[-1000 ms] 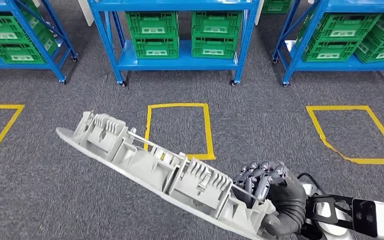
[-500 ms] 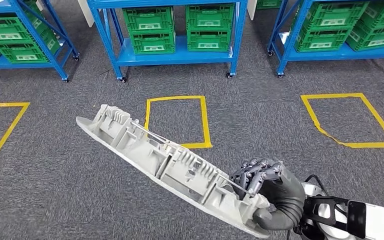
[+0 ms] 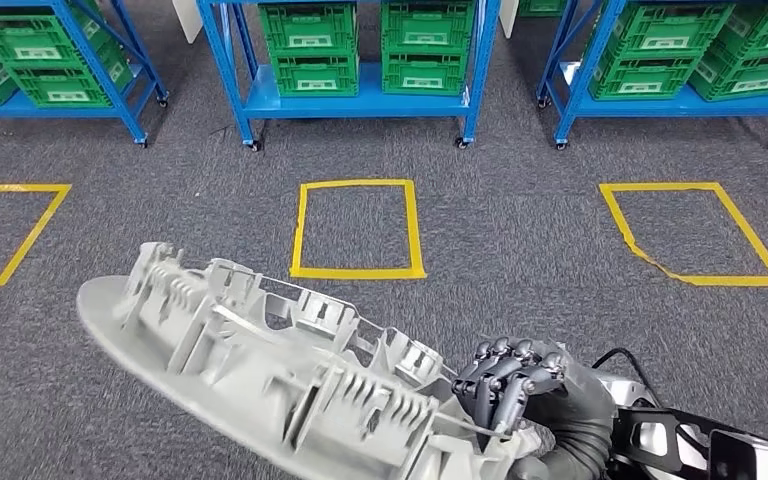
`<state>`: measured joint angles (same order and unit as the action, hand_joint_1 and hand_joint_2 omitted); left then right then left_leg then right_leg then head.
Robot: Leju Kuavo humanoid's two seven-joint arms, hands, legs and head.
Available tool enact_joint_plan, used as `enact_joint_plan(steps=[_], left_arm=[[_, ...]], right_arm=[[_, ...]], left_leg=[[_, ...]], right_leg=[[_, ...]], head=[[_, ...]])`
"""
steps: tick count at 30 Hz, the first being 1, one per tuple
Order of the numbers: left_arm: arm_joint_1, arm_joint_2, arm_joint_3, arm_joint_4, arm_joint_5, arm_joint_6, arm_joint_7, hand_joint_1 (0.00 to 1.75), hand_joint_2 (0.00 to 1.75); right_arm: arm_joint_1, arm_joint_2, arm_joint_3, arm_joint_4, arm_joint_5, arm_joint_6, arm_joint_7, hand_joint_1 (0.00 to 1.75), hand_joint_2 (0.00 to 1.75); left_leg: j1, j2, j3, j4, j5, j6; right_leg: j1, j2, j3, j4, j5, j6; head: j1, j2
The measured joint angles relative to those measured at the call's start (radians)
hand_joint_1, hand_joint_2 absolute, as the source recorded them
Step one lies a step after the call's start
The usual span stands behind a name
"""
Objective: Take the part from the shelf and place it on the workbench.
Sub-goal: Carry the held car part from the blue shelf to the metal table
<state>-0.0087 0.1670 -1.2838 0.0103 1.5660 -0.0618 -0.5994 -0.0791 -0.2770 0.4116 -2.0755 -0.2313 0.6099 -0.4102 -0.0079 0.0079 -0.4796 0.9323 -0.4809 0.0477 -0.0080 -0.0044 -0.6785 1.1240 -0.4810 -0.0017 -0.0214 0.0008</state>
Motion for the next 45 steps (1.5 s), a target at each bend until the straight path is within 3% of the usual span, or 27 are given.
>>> enact_joint_plan(steps=[2,3,4,6,7,9,12,14,16,18,19,22,24,26,28,30,32,33,34,35,37,39,40,42,44,45], left_arm=[[0.0,-0.004,0.001,0.0,0.0,-0.003,-0.001,0.0,1.75],[0.0,-0.005,0.001,0.0,0.0,-0.004,-0.001,0.0,1.75],[0.001,-0.007,0.001,0.0,0.0,-0.004,-0.001,0.0,1.75],[0.001,-0.008,0.001,0.0,0.0,-0.004,-0.002,0.0,1.75],[0.001,-0.008,0.002,0.0,0.0,-0.005,-0.002,0.0,1.75],[0.001,-0.006,0.002,0.0,0.0,-0.006,-0.003,0.0,1.75],[0.004,-0.005,0.002,0.0,0.0,-0.006,-0.003,0.0,1.75],[0.004,-0.005,0.002,0.0,0.0,-0.007,-0.003,0.0,1.75],[0.004,-0.005,0.002,0.0,0.0,-0.007,-0.004,0.0,1.75],[0.004,-0.005,0.002,0.0,0.0,-0.007,-0.004,0.0,1.75],[0.005,-0.005,0.002,0.0,0.0,-0.008,-0.004,0.0,1.75],[0.003,-0.002,0.001,0.0,0.0,-0.01,-0.01,0.0,1.75],[-0.001,0.001,0.001,0.0,0.0,-0.013,-0.014,0.0,1.75],[-0.003,0.005,0.001,0.0,0.0,-0.017,-0.018,0.0,1.75],[-0.003,0.008,0.001,0.0,0.0,-0.02,-0.019,0.0,1.75],[-0.008,0.007,0.001,0.0,0.0,-0.026,-0.02,0.0,1.75],[-0.014,0.004,0.002,0.0,0.0,-0.038,-0.02,0.0,1.75],[-0.015,0.003,0.004,0.0,0.0,-0.044,-0.021,0.0,1.75],[-0.015,0.001,0.008,0.0,0.0,-0.051,-0.024,0.0,1.75],[-0.016,-0.001,0.012,0.0,0.0,-0.058,-0.028,0.0,1.75],[-0.017,-0.004,0.024,0.0,0.0,-0.072,-0.037,0.0,1.75],[-0.02,-0.005,0.035,0.0,0.0,-0.086,-0.044,0.0,1.75],[-0.021,-0.005,0.039,0.0,0.0,-0.091,-0.045,0.0,1.75],[-0.019,-0.004,0.044,0.0,0.0,-0.1,-0.047,0.0,1.75],[-0.017,-0.001,0.045,0.0,0.0,-0.11,-0.049,0.0,1.75],[-0.018,0.001,0.046,-0.001,0.0,-0.113,-0.05,0.0,1.75]], right_arm=[[-0.001,-0.004,0.004,0.006,0.012,-0.001,-0.001,1.75,1.75],[-0.001,-0.007,0.005,0.01,0.014,-0.001,-0.003,1.75,1.75],[-0.002,-0.009,0.006,0.013,0.016,-0.001,-0.004,1.75,1.75],[-0.005,-0.013,0.008,0.019,0.018,-0.001,-0.006,1.75,1.75],[-0.007,-0.014,0.008,0.021,0.018,-0.001,-0.007,1.75,1.75],[-0.01,-0.015,0.009,0.024,0.017,-0.001,-0.009,1.75,1.75],[-0.011,-0.016,0.01,0.026,0.017,-0.001,-0.01,1.75,1.75],[-0.011,-0.016,0.01,0.027,0.018,-0.001,-0.01,1.75,1.75],[-0.012,-0.016,0.011,0.029,0.021,-0.001,-0.01,1.75,1.75],[-0.013,-0.016,0.013,0.032,0.035,-0.001,-0.009,1.75,1.75],[-0.014,-0.016,0.014,0.035,0.046,-0.001,-0.007,1.75,1.75],[-0.024,-0.018,0.017,0.041,0.082,-0.005,-0.002,1.75,1.75],[-0.035,-0.02,0.02,0.042,0.101,-0.009,0.002,1.75,1.75],[-0.047,-0.022,0.025,0.045,0.113,-0.013,0.004,1.75,1.75],[-0.059,-0.024,0.029,0.047,0.121,-0.015,0.005,1.75,1.75],[-0.072,-0.027,0.033,0.051,0.131,-0.016,0.005,1.75,1.75],[-0.081,-0.031,0.04,0.056,0.142,-0.016,0.001,1.75,1.75],[-0.085,-0.033,0.043,0.06,0.147,-0.016,-0.003,1.75,1.75],[-0.089,-0.035,0.047,0.063,0.15,-0.015,-0.009,1.75,1.75],[-0.094,-0.038,0.05,0.064,0.152,-0.014,-0.015,1.75,1.75],[-0.105,-0.043,0.056,0.066,0.154,-0.01,-0.027,1.75,1.75],[-0.118,-0.045,0.06,0.065,0.155,-0.001,-0.034,1.75,1.75],[-0.123,-0.045,0.063,0.065,0.154,0.003,-0.035,1.75,1.75],[-0.135,-0.044,0.067,0.065,0.15,0.011,-0.038,1.75,1.75],[-0.145,-0.042,0.071,0.065,0.144,0.018,-0.041,1.75,1.75],[-0.148,-0.041,0.073,0.065,0.141,0.02,-0.043,1.75,1.75]], left_leg=[[0.001,0.001,-0.026,0.003,0.02,-0.002],[0.002,0.001,-0.038,0.007,0.029,-0.005],[0.005,0.001,-0.05,0.013,0.035,-0.009],[0.011,0.001,-0.076,0.037,0.039,-0.018],[0.011,0.002,-0.09,0.054,0.038,-0.024],[0.011,0.001,-0.112,0.077,0.038,-0.037],[0.017,-0.001,-0.122,0.087,0.04,-0.052],[0.021,-0.003,-0.144,0.14,0.0,-0.062],[0.022,-0.003,-0.193,0.263,-0.071,-0.071],[0.022,-0.003,-0.225,0.352,-0.105,-0.072],[0.022,-0.003,-0.217,0.347,-0.097,-0.07],[0.014,0.021,-0.104,0.163,-0.026,-0.051],[0.003,0.039,-0.063,0.083,-0.01,-0.038],[-0.003,0.03,-0.069,0.072,-0.004,-0.027],[0.0,0.015,-0.067,0.053,0.014,-0.017],[0.005,0.0,-0.067,0.038,0.033,-0.007],[0.003,-0.018,-0.079,0.038,0.042,-0.002],[0.003,-0.028,-0.084,0.039,0.045,-0.002],[0.003,-0.039,-0.088,0.042,0.047,-0.003],[0.004,-0.051,-0.091,0.046,0.048,-0.004],[0.005,-0.074,-0.1,0.061,0.045,-0.011],[0.004,-0.094,-0.117,0.079,0.042,-0.023],[0.005,-0.102,-0.125,0.084,0.043,-0.029],[0.01,-0.112,-0.134,0.086,0.047,-0.04],[0.011,-0.086,-0.152,0.116,0.028,-0.051],[0.013,-0.063,-0.172,0.159,0.004,-0.057]], right_leg=[[-0.005,0.001,-0.037,0.126,-0.066,0.003],[-0.009,0.001,-0.034,0.15,-0.079,0.011],[-0.013,0.001,-0.008,0.13,-0.075,0.023],[-0.023,0.001,0.085,-0.002,-0.05,0.046],[-0.025,0.004,0.121,-0.063,-0.04,0.05],[-0.022,0.01,0.144,-0.111,-0.037,0.038],[-0.02,0.012,0.135,-0.105,-0.025,0.013],[-0.023,0.009,0.131,-0.106,-0.016,0.0],[-0.02,0.003,0.123,-0.105,-0.009,-0.008],[-0.016,-0.006,0.114,-0.105,-0.004,-0.012],[-0.014,-0.012,0.111,-0.105,-0.001,-0.012],[-0.008,-0.03,0.109,-0.105,0.005,-0.009],[-0.006,-0.045,0.107,-0.106,0.008,-0.003],[-0.006,-0.061,0.106,-0.11,0.014,0.007],[-0.007,-0.054,0.097,-0.099,0.007,0.013],[-0.008,-0.025,0.06,-0.021,-0.038,0.008],[-0.009,-0.007,0.003,0.112,-0.095,0.004],[-0.01,-0.004,-0.015,0.156,-0.108,0.007],[-0.011,-0.002,-0.015,0.165,-0.106,0.014],[-0.013,0.0,0.005,0.131,-0.089,0.023],[-0.02,0.025,0.075,-0.003,-0.043,0.039],[-0.023,0.049,0.116,-0.088,-0.019,0.035],[-0.02,0.052,0.118,-0.096,-0.019,0.027],[-0.018,0.035,0.116,-0.096,-0.013,0.014],[-0.022,0.018,0.117,-0.099,-0.009,0.006],[-0.024,0.008,0.117,-0.099,-0.009,0.002]], head=[[0.0,0.0],[0.0,0.0],[0.0,0.0],[0.001,0.0],[0.0,0.0],[-0.001,0.0],[-0.002,0.0],[-0.003,0.0],[-0.003,0.0],[-0.003,0.0],[-0.003,0.0],[-0.003,0.0],[-0.002,0.0],[-0.003,0.0],[-0.002,0.0],[0.0,0.0],[0.0,0.0],[0.0,0.0],[0.0,0.0],[0.0,0.0],[0.0,0.0],[-0.001,0.0],[-0.002,0.0],[-0.002,0.0],[-0.006,0.0],[-0.009,0.0]])
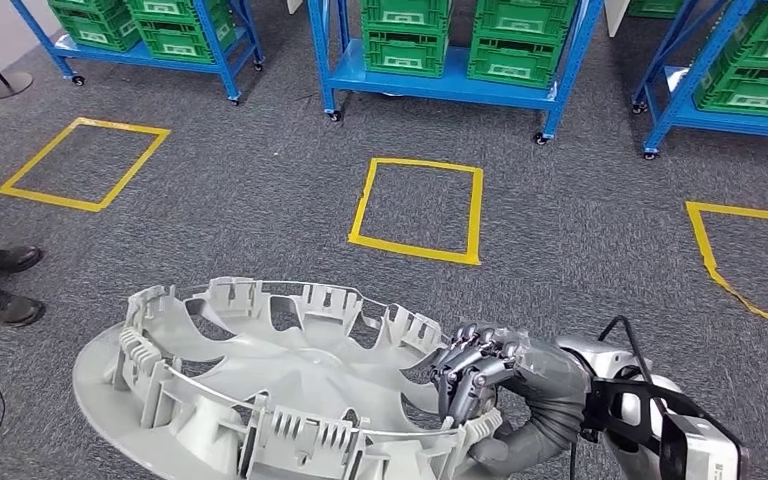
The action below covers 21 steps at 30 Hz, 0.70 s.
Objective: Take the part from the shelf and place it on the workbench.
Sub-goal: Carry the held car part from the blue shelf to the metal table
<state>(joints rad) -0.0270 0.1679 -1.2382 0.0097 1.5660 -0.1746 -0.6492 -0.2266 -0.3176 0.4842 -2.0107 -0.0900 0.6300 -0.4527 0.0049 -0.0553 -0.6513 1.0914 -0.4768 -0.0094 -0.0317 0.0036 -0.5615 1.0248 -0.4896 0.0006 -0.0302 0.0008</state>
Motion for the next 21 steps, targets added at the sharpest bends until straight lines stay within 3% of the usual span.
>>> enact_joint_plan(steps=[2,4,5,6,8,10,12,14,16,18,19,20,21], left_arm=[[-0.002,0.001,0.002,0.0,0.0,0.0,0.0,0.0,1.75],[-0.002,0.0,0.005,0.0,0.0,0.005,0.001,0.0,1.75],[-0.001,-0.001,0.007,0.0,0.0,0.008,0.003,0.0,1.75],[-0.001,-0.002,0.008,0.0,0.0,0.008,0.004,0.0,1.75],[-0.004,-0.001,0.008,0.0,0.0,0.006,0.01,0.0,1.75],[-0.008,-0.002,0.008,0.0,0.0,0.004,0.015,0.0,1.75],[-0.007,-0.002,0.008,0.0,-0.001,0.004,0.018,0.0,1.75],[-0.006,-0.004,0.008,0.0,-0.001,0.004,0.02,0.0,1.75],[-0.009,-0.007,0.007,0.0,-0.002,0.004,0.02,0.0,1.75],[-0.012,-0.01,0.006,0.0,-0.003,0.001,0.021,0.0,1.75],[-0.012,-0.012,0.004,0.0,-0.004,-0.002,0.021,0.0,1.75],[-0.011,-0.015,0.002,0.0,-0.004,-0.006,0.022,0.0,1.75],[-0.011,-0.017,0.0,0.0,-0.005,-0.009,0.022,0.0,1.75]], right_arm=[[-0.002,0.002,0.003,0.0,-0.005,0.002,-0.002,1.75,1.75],[-0.003,0.003,0.005,0.0,-0.009,0.005,-0.003,1.75,1.75],[-0.004,0.003,0.006,0.001,-0.011,0.007,-0.003,1.75,1.75],[-0.007,0.003,0.007,0.001,-0.012,0.009,-0.003,1.75,1.75],[-0.016,0.003,0.009,0.001,-0.013,0.012,-0.002,1.75,1.75],[-0.021,0.003,0.01,0.001,-0.012,0.012,-0.001,1.75,1.75],[-0.025,0.004,0.011,0.001,-0.011,0.012,0.001,1.75,1.75],[-0.027,0.004,0.012,0.001,-0.009,0.012,0.003,1.75,1.75],[-0.027,0.002,0.012,0.003,-0.008,0.012,0.004,1.75,1.75],[-0.025,0.001,0.012,0.005,-0.006,0.011,0.004,1.75,1.75],[-0.024,0.0,0.013,0.006,-0.005,0.01,0.004,1.75,1.75],[-0.024,0.0,0.013,0.007,-0.003,0.01,0.005,1.75,1.75],[-0.024,-0.001,0.014,0.008,-0.002,0.009,0.005,1.75,1.75]], left_leg=[[0.006,0.035,-0.057,0.122,-0.056,-0.011],[0.011,0.046,-0.089,0.19,-0.07,-0.016],[0.013,0.051,-0.08,0.172,-0.054,-0.016],[0.014,0.06,-0.052,0.12,-0.027,-0.015],[0.009,0.102,0.016,-0.009,0.017,-0.009],[-0.001,0.124,0.043,-0.068,0.025,0.001],[-0.005,0.102,0.043,-0.075,0.029,0.015],[-0.003,0.077,0.055,-0.091,0.04,0.029],[-0.002,0.054,0.061,-0.101,0.049,0.039],[-0.004,0.026,0.058,-0.101,0.052,0.044],[-0.006,0.01,0.057,-0.1,0.052,0.044],[-0.007,-0.005,0.057,-0.099,0.052,0.044],[-0.007,-0.02,0.058,-0.098,0.052,0.044]], right_leg=[[0.003,-0.02,0.0,0.0,-0.001,-0.004],[0.004,-0.043,-0.001,0.0,-0.001,-0.005],[0.004,-0.054,-0.001,0.0,-0.002,-0.005],[0.004,-0.065,-0.001,0.0,-0.002,-0.005],[0.008,-0.085,0.0,0.0,-0.004,-0.001],[0.012,-0.103,0.002,-0.001,-0.007,0.007],[0.012,-0.122,0.004,-0.005,-0.008,0.018],[0.009,-0.098,-0.002,0.015,-0.023,0.023],[0.008,-0.043,-0.048,0.112,-0.068,0.014],[0.01,-0.014,-0.117,0.243,-0.112,0.007],[0.011,-0.009,-0.135,0.272,-0.114,0.01],[0.011,-0.007,-0.138,0.266,-0.102,0.015],[0.01,-0.002,-0.119,0.219,-0.076,0.022]], head=[[-0.004,0.0],[-0.004,0.0],[-0.004,0.0],[-0.004,0.0],[-0.004,0.0],[-0.003,0.0],[-0.002,0.0],[0.0,0.0],[0.004,0.0],[0.006,0.0],[0.006,0.0],[0.006,0.0],[0.006,0.0]])
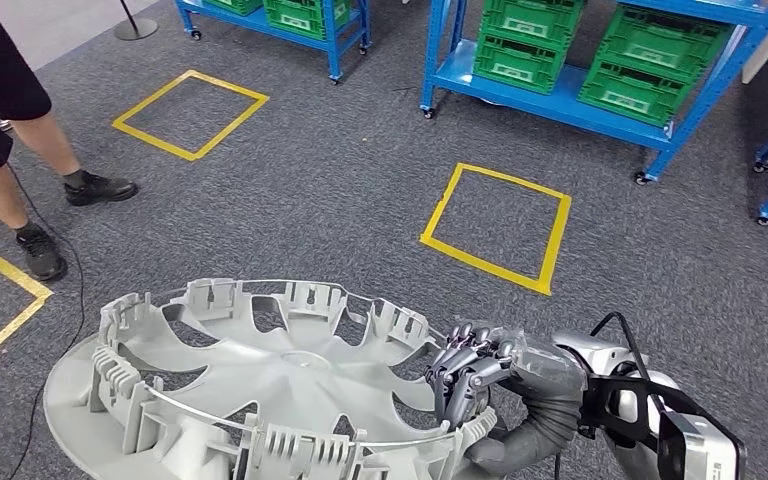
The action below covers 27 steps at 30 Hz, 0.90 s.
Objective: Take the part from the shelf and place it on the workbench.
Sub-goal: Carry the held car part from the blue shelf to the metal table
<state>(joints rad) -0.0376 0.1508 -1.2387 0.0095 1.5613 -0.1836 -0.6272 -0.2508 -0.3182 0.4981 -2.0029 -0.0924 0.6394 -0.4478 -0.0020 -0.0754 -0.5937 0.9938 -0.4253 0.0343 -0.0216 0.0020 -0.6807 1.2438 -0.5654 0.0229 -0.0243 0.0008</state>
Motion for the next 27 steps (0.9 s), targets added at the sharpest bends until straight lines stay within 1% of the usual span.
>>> enact_joint_plan(steps=[1,2,3,4,5,6,7,8,9,10,11,12,13,14,15,16,17,18,19,20,21,22,23,24,25,26,27], left_arm=[[0.0,-0.002,-0.002,0.0,0.0,-0.003,0.0,0.0,1.75],[-0.001,-0.004,-0.004,0.0,0.0,-0.007,0.0,0.0,1.75],[-0.001,-0.007,-0.005,0.0,0.0,-0.013,-0.001,0.0,1.75],[0.0,-0.008,-0.007,0.0,0.0,-0.024,-0.003,0.0,1.75],[0.001,-0.009,-0.009,0.0,0.0,-0.037,-0.006,0.0,1.75],[0.004,-0.01,-0.012,0.0,0.0,-0.051,-0.011,0.0,1.75],[0.007,-0.009,-0.015,0.0,0.0,-0.064,-0.017,0.0,1.75],[0.008,-0.007,-0.018,0.0,0.0,-0.078,-0.025,0.0,1.75],[0.006,-0.003,-0.022,0.0,0.0,-0.09,-0.034,0.0,1.75],[0.003,0.001,-0.026,0.0,0.0,-0.1,-0.042,0.0,1.75],[0.0,0.005,-0.03,0.0,0.0,-0.107,-0.05,0.0,1.75],[-0.001,0.008,-0.033,0.0,0.0,-0.111,-0.056,0.0,1.75],[-0.001,0.011,-0.035,0.0,0.001,-0.112,-0.06,0.0,1.75],[-0.001,0.015,-0.037,0.0,0.003,-0.112,-0.064,0.0,1.75],[-0.001,0.02,-0.039,0.0,0.004,-0.112,-0.066,0.0,1.75],[-0.001,0.025,-0.04,0.0,0.005,-0.112,-0.068,0.0,1.75],[-0.003,0.032,-0.041,0.0,0.005,-0.112,-0.069,0.0,1.75],[-0.005,0.038,-0.041,0.0,0.005,-0.111,-0.07,0.0,1.75],[-0.007,0.043,-0.041,0.0,0.005,-0.11,-0.071,0.0,1.75],[-0.008,0.047,-0.041,0.0,0.005,-0.109,-0.071,0.0,1.75],[-0.008,0.05,-0.042,0.0,0.005,-0.109,-0.072,0.0,1.75],[-0.006,0.053,-0.042,0.0,0.005,-0.11,-0.072,0.0,1.75],[-0.004,0.054,-0.043,0.0,0.005,-0.11,-0.072,0.0,1.75],[-0.005,0.055,-0.044,0.0,0.005,-0.111,-0.072,0.0,1.75],[-0.007,0.055,-0.044,0.0,0.005,-0.112,-0.073,0.0,1.75],[-0.01,0.054,-0.044,0.0,0.005,-0.113,-0.073,0.0,1.75],[-0.012,0.053,-0.044,0.0,0.005,-0.112,-0.073,0.0,1.75]], right_arm=[[0.0,-0.001,0.001,0.0,0.001,-0.001,0.0,1.75,1.75],[0.0,-0.002,0.001,0.001,0.002,-0.001,0.001,1.75,1.75],[-0.001,-0.003,0.002,0.002,0.003,-0.002,0.002,1.75,1.75],[-0.002,-0.004,0.003,0.004,0.003,-0.004,0.002,1.75,1.75],[-0.004,-0.004,0.004,0.006,0.003,-0.004,0.002,1.75,1.75],[-0.008,-0.004,0.007,0.008,0.002,-0.005,0.002,1.75,1.75],[-0.012,-0.004,0.01,0.011,0.002,-0.005,0.001,1.75,1.75],[-0.016,-0.004,0.012,0.012,0.002,-0.005,-0.002,1.75,1.75],[-0.019,-0.004,0.015,0.013,0.002,-0.005,-0.007,1.75,1.75],[-0.02,-0.004,0.017,0.014,0.002,-0.005,-0.014,1.75,1.75],[-0.021,-0.004,0.02,0.014,0.002,-0.004,-0.024,1.75,1.75],[-0.022,-0.004,0.023,0.014,0.001,-0.002,-0.034,1.75,1.75],[-0.024,-0.004,0.025,0.014,0.001,0.002,-0.044,1.75,1.75],[-0.026,-0.005,0.027,0.014,0.0,0.006,-0.052,1.75,1.75],[-0.028,-0.005,0.029,0.015,0.0,0.01,-0.06,1.75,1.75],[-0.031,-0.005,0.03,0.015,-0.001,0.013,-0.065,1.75,1.75],[-0.033,-0.006,0.03,0.015,0.0,0.015,-0.07,1.75,1.75],[-0.037,-0.006,0.031,0.016,0.0,0.016,-0.073,1.75,1.75],[-0.04,-0.006,0.031,0.017,0.001,0.018,-0.077,1.75,1.75],[-0.042,-0.006,0.031,0.018,0.003,0.021,-0.08,1.75,1.75],[-0.044,-0.005,0.031,0.02,0.005,0.023,-0.082,1.75,1.75],[-0.046,-0.004,0.031,0.022,0.008,0.025,-0.085,1.75,1.75],[-0.047,-0.004,0.032,0.023,0.012,0.027,-0.088,1.75,1.75],[-0.048,-0.005,0.032,0.025,0.017,0.029,-0.092,1.75,1.75],[-0.048,-0.008,0.033,0.027,0.023,0.029,-0.096,1.75,1.75],[-0.048,-0.01,0.033,0.029,0.029,0.03,-0.1,1.75,1.75],[-0.047,-0.012,0.035,0.032,0.037,0.03,-0.104,1.75,1.75]], left_leg=[[0.001,-0.015,-0.001,0.003,-0.001,-0.001],[-0.001,-0.028,-0.004,0.01,-0.003,-0.005],[-0.001,-0.041,-0.009,0.016,-0.005,-0.009],[-0.001,-0.052,-0.015,0.02,-0.007,-0.014],[-0.001,-0.061,-0.02,0.023,-0.007,-0.019],[0.002,-0.069,-0.024,0.022,-0.007,-0.024],[0.003,-0.062,-0.028,0.027,-0.009,-0.029],[0.004,-0.042,-0.037,0.041,-0.018,-0.035],[0.004,-0.011,-0.054,0.077,-0.037,-0.04],[0.005,0.024,-0.081,0.132,-0.065,-0.046],[0.008,0.048,-0.115,0.199,-0.095,-0.051],[0.012,0.061,-0.148,0.263,-0.118,-0.055],[0.015,0.066,-0.169,0.299,-0.126,-0.058],[0.017,0.07,-0.171,0.301,-0.117,-0.059],[0.018,0.076,-0.153,0.262,-0.092,-0.058],[0.017,0.089,-0.116,0.194,-0.059,-0.055],[0.013,0.111,-0.078,0.124,-0.035,-0.051],[0.008,0.128,-0.048,0.068,-0.018,-0.045],[0.003,0.14,-0.032,0.036,-0.012,-0.04],[-0.002,0.14,-0.03,0.026,-0.014,-0.036],[-0.004,0.127,-0.031,0.023,-0.012,-0.03],[-0.002,0.115,-0.025,0.017,-0.008,-0.025],[0.001,0.103,-0.018,0.007,-0.003,-0.02],[0.003,0.091,-0.01,-0.002,0.002,-0.014],[0.006,0.078,-0.004,-0.008,0.007,-0.01],[0.005,0.065,-0.003,-0.01,0.008,-0.007],[0.005,0.051,-0.003,-0.01,0.009,-0.005]], right_leg=[[-0.002,0.014,0.03,-0.07,0.031,0.007],[-0.002,0.034,0.059,-0.135,0.058,0.007],[-0.003,0.049,0.081,-0.185,0.078,0.004],[-0.001,0.058,0.091,-0.209,0.087,-0.002],[0.002,0.056,0.093,-0.215,0.09,-0.011],[0.001,0.045,0.093,-0.215,0.092,-0.017],[0.001,0.036,0.095,-0.217,0.093,-0.023],[0.0,0.026,0.097,-0.218,0.093,-0.029],[-0.001,0.014,0.099,-0.219,0.093,-0.034],[0.002,0.003,0.1,-0.22,0.091,-0.038],[0.004,-0.01,0.101,-0.219,0.089,-0.041],[0.006,-0.022,0.102,-0.219,0.088,-0.043],[0.007,-0.035,0.102,-0.219,0.086,-0.045],[0.007,-0.047,0.104,-0.219,0.084,-0.045],[0.007,-0.059,0.106,-0.219,0.082,-0.045],[0.008,-0.07,0.109,-0.219,0.079,-0.044],[0.009,-0.081,0.112,-0.219,0.076,-0.041],[0.011,-0.091,0.115,-0.22,0.073,-0.037],[0.013,-0.1,0.116,-0.22,0.071,-0.033],[0.013,-0.11,0.118,-0.221,0.069,-0.029],[0.014,-0.121,0.12,-0.224,0.067,-0.024],[0.012,-0.123,0.122,-0.223,0.064,-0.02],[0.01,-0.109,0.12,-0.216,0.059,-0.017],[0.009,-0.084,0.108,-0.187,0.044,-0.017],[0.007,-0.054,0.084,-0.138,0.024,-0.02],[0.006,-0.027,0.051,-0.072,0.0,-0.024],[0.006,-0.013,0.014,-0.003,-0.023,-0.025]], head=[[0.0,0.0],[0.0,0.0],[0.0,0.0],[0.0,0.0],[-0.001,0.0],[-0.001,0.0],[-0.001,0.0],[-0.004,0.0],[-0.006,0.0],[-0.008,0.0],[-0.011,0.0],[-0.011,0.0],[-0.011,0.0],[-0.011,0.0],[-0.011,0.0],[-0.011,0.0],[-0.011,0.0],[-0.01,0.0],[-0.01,0.0],[-0.01,0.0],[-0.01,0.0],[-0.01,0.0],[-0.009,0.0],[-0.008,0.0],[-0.006,0.0],[-0.005,0.0],[-0.004,0.0]])
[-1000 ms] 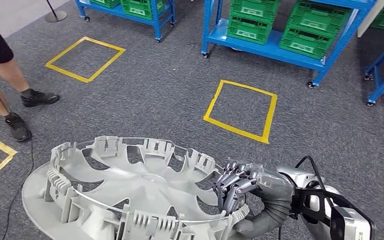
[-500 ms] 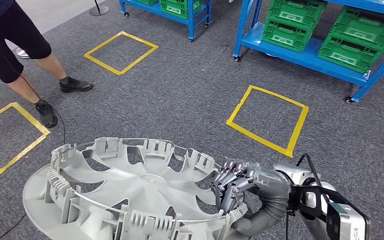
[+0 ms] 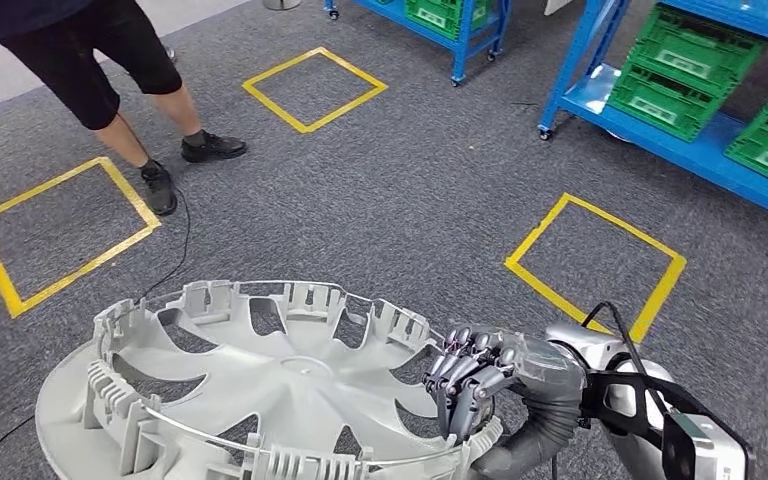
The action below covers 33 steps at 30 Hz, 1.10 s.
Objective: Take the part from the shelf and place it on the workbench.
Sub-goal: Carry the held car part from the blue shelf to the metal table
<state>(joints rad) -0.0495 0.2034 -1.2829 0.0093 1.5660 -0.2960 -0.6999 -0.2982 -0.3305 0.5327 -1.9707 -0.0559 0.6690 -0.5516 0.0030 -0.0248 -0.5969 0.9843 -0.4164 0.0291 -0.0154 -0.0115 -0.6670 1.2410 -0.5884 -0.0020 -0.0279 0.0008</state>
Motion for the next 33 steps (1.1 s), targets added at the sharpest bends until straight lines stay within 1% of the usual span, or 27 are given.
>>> enact_joint_plan(steps=[1,2,3,5,6,7,8,10,11,12,14,15,16,17,18,19,21,22,23,25,26,28,29,30,31,32,33], left_arm=[[0.0,-0.001,0.0,0.0,0.0,0.001,0.0,0.0,1.75],[0.001,-0.002,0.0,0.0,0.0,0.002,0.0,0.0,1.75],[0.001,-0.002,0.0,0.0,0.0,0.003,0.0,0.0,1.75],[0.002,0.0,0.0,0.0,0.0,0.003,0.0,0.0,1.75],[0.002,0.001,0.0,0.0,0.0,0.003,0.0,0.0,1.75],[0.004,0.003,0.0,0.0,0.0,0.003,0.0,0.0,1.75],[0.006,0.006,0.0,0.0,0.0,0.004,0.0,0.0,1.75],[0.014,0.011,0.0,0.0,0.0,0.004,0.0,0.0,1.75],[0.016,0.014,0.0,0.0,0.0,0.004,0.0,0.0,1.75],[0.016,0.017,0.0,0.0,0.0,0.004,0.0,0.0,1.75],[0.008,0.021,0.0,0.0,0.0,0.004,0.0,0.0,1.75],[0.004,0.022,0.0,0.0,0.0,0.003,0.0,0.0,1.75],[0.002,0.021,0.0,0.0,0.0,0.003,0.0,0.0,1.75],[0.002,0.021,0.0,0.0,0.0,0.003,0.0,0.0,1.75],[0.002,0.021,0.0,0.0,0.0,0.003,0.0,0.0,1.75],[0.002,0.022,0.0,0.0,0.0,0.003,0.0,0.0,1.75],[0.0,0.026,0.0,0.0,0.0,0.003,0.0,0.0,1.75],[-0.002,0.028,0.0,0.0,0.0,0.003,0.0,0.0,1.75],[-0.003,0.031,0.001,0.0,0.0,0.003,0.0,0.0,1.75],[-0.003,0.035,0.001,0.0,0.0,0.003,0.0,0.0,1.75],[-0.001,0.036,0.001,0.0,0.0,0.002,0.0,0.0,1.75],[-0.001,0.037,0.002,0.0,0.0,-0.004,0.0,0.0,1.75],[-0.002,0.036,0.004,0.0,0.0,-0.009,0.0,0.0,1.75],[-0.003,0.034,0.005,0.0,0.0,-0.014,0.0,0.0,1.75],[-0.004,0.032,0.006,0.0,0.0,-0.021,0.0,0.0,1.75],[-0.003,0.029,0.007,0.0,0.0,-0.029,0.0,0.0,1.75],[-0.002,0.026,0.007,0.0,0.0,-0.041,0.0,0.0,1.75]], right_arm=[[0.0,-0.002,0.002,0.003,0.008,0.0,-0.003,1.75,1.75],[0.0,-0.003,0.004,0.005,0.016,-0.001,-0.006,1.75,1.75],[0.0,-0.004,0.006,0.006,0.022,-0.002,-0.008,1.75,1.75],[0.0,-0.005,0.01,0.007,0.03,-0.003,-0.01,1.75,1.75],[-0.001,-0.006,0.012,0.008,0.033,-0.003,-0.01,1.75,1.75],[-0.001,-0.006,0.013,0.008,0.034,-0.004,-0.01,1.75,1.75],[-0.002,-0.006,0.014,0.008,0.035,-0.004,-0.01,1.75,1.75],[-0.004,-0.006,0.016,0.007,0.035,-0.006,-0.006,1.75,1.75],[-0.005,-0.005,0.018,0.005,0.036,-0.007,-0.002,1.75,1.75],[-0.004,-0.005,0.019,0.002,0.037,-0.008,0.002,1.75,1.75],[-0.001,-0.004,0.02,-0.005,0.04,-0.01,0.01,1.75,1.75],[0.0,-0.004,0.021,-0.007,0.04,-0.01,0.011,1.75,1.75],[0.001,-0.004,0.022,-0.007,0.04,-0.011,0.012,1.75,1.75],[0.001,-0.004,0.023,-0.007,0.041,-0.011,0.013,1.75,1.75],[0.002,-0.004,0.023,-0.008,0.041,-0.011,0.013,1.75,1.75],[0.002,-0.004,0.024,-0.009,0.041,-0.011,0.014,1.75,1.75],[0.002,-0.004,0.025,-0.011,0.041,-0.012,0.015,1.75,1.75],[0.002,-0.004,0.025,-0.012,0.041,-0.012,0.016,1.75,1.75],[0.003,-0.004,0.025,-0.014,0.042,-0.013,0.017,1.75,1.75],[0.003,-0.004,0.025,-0.016,0.042,-0.015,0.019,1.75,1.75],[0.003,-0.003,0.026,-0.017,0.042,-0.015,0.02,1.75,1.75],[0.004,-0.004,0.025,-0.019,0.041,-0.015,0.021,1.75,1.75],[0.005,-0.005,0.025,-0.019,0.04,-0.015,0.022,1.75,1.75],[0.007,-0.006,0.025,-0.019,0.038,-0.014,0.021,1.75,1.75],[0.008,-0.007,0.024,-0.018,0.036,-0.011,0.02,1.75,1.75],[0.009,-0.007,0.024,-0.017,0.035,-0.007,0.019,1.75,1.75],[0.009,-0.008,0.024,-0.016,0.033,-0.003,0.018,1.75,1.75]], left_leg=[[0.0,-0.015,0.0,0.0,0.0,0.0],[0.001,-0.03,0.001,0.001,-0.001,0.0],[0.002,-0.046,0.002,0.002,-0.002,-0.002],[0.005,-0.078,0.0,0.012,-0.008,-0.011],[0.005,-0.093,-0.004,0.021,-0.013,-0.018],[0.006,-0.104,-0.009,0.028,-0.017,-0.024],[0.007,-0.113,-0.014,0.031,-0.019,-0.03],[0.013,-0.124,-0.02,0.032,-0.02,-0.039],[0.014,-0.11,-0.024,0.04,-0.025,-0.043],[0.014,-0.082,-0.037,0.065,-0.039,-0.048],[0.013,-0.013,-0.091,0.176,-0.092,-0.053],[0.014,0.007,-0.127,0.246,-0.12,-0.055],[0.015,0.015,-0.156,0.3,-0.137,-0.055],[0.016,0.018,-0.17,0.323,-0.138,-0.054],[0.015,0.021,-0.163,0.305,-0.121,-0.052],[0.013,0.03,-0.136,0.252,-0.093,-0.046],[0.002,0.077,-0.061,0.114,-0.043,-0.032],[-0.005,0.096,-0.037,0.072,-0.033,-0.025],[-0.011,0.105,-0.028,0.051,-0.031,-0.021],[-0.015,0.084,-0.025,0.043,-0.029,-0.013],[-0.014,0.07,-0.018,0.034,-0.024,-0.009],[-0.008,0.044,0.0,0.015,-0.012,0.0],[-0.005,0.03,0.003,0.01,-0.008,0.003],[-0.004,0.016,0.003,0.01,-0.007,0.006],[-0.003,0.0,0.003,0.01,-0.006,0.006],[-0.002,-0.016,0.003,0.01,-0.007,0.006],[0.0,-0.033,0.003,0.011,-0.007,0.005]], right_leg=[[0.0,0.005,-0.029,0.047,-0.01,0.003],[-0.002,0.007,-0.043,0.061,-0.006,0.009],[-0.005,0.01,-0.037,0.033,0.015,0.019],[-0.015,0.036,0.016,-0.1,0.078,0.04],[-0.018,0.05,0.041,-0.157,0.103,0.04],[-0.019,0.059,0.056,-0.191,0.117,0.035],[-0.016,0.061,0.061,-0.201,0.12,0.025],[-0.011,0.043,0.063,-0.202,0.123,0.007],[-0.01,0.034,0.066,-0.203,0.122,0.0],[-0.01,0.024,0.069,-0.204,0.122,-0.007],[-0.004,0.001,0.074,-0.205,0.118,-0.018],[0.0,-0.011,0.075,-0.205,0.117,-0.022],[0.003,-0.023,0.075,-0.205,0.115,-0.024],[0.006,-0.034,0.076,-0.205,0.113,-0.025],[0.009,-0.046,0.077,-0.205,0.112,-0.026],[0.011,-0.057,0.079,-0.205,0.109,-0.026],[0.017,-0.078,0.085,-0.206,0.105,-0.024],[0.019,-0.088,0.087,-0.206,0.102,-0.021],[0.02,-0.098,0.089,-0.207,0.1,-0.017],[0.018,-0.117,0.094,-0.211,0.096,-0.008],[0.016,-0.108,0.096,-0.208,0.093,-0.005],[0.012,-0.055,0.076,-0.156,0.066,-0.004],[0.01,-0.022,0.048,-0.1,0.042,-0.006],[0.008,-0.003,0.013,-0.031,0.016,-0.008],[0.006,0.005,-0.02,0.03,-0.003,-0.006],[0.004,0.007,-0.042,0.066,-0.009,0.0],[0.0,0.009,-0.048,0.065,0.001,0.01]], head=[[0.001,0.0],[0.001,0.0],[0.001,0.0],[0.001,0.0],[0.002,0.0],[0.002,0.0],[0.002,0.0],[0.002,0.0],[0.002,0.0],[0.0,0.0],[-0.004,0.0],[-0.005,0.0],[-0.004,0.0],[-0.005,0.0],[-0.005,0.0],[-0.004,0.0],[-0.004,0.0],[-0.004,0.0],[-0.004,0.0],[-0.004,0.0],[-0.003,0.0],[-0.002,0.0],[0.0,0.0],[0.0,0.0],[0.0,0.0],[0.0,0.0],[0.0,0.0]])
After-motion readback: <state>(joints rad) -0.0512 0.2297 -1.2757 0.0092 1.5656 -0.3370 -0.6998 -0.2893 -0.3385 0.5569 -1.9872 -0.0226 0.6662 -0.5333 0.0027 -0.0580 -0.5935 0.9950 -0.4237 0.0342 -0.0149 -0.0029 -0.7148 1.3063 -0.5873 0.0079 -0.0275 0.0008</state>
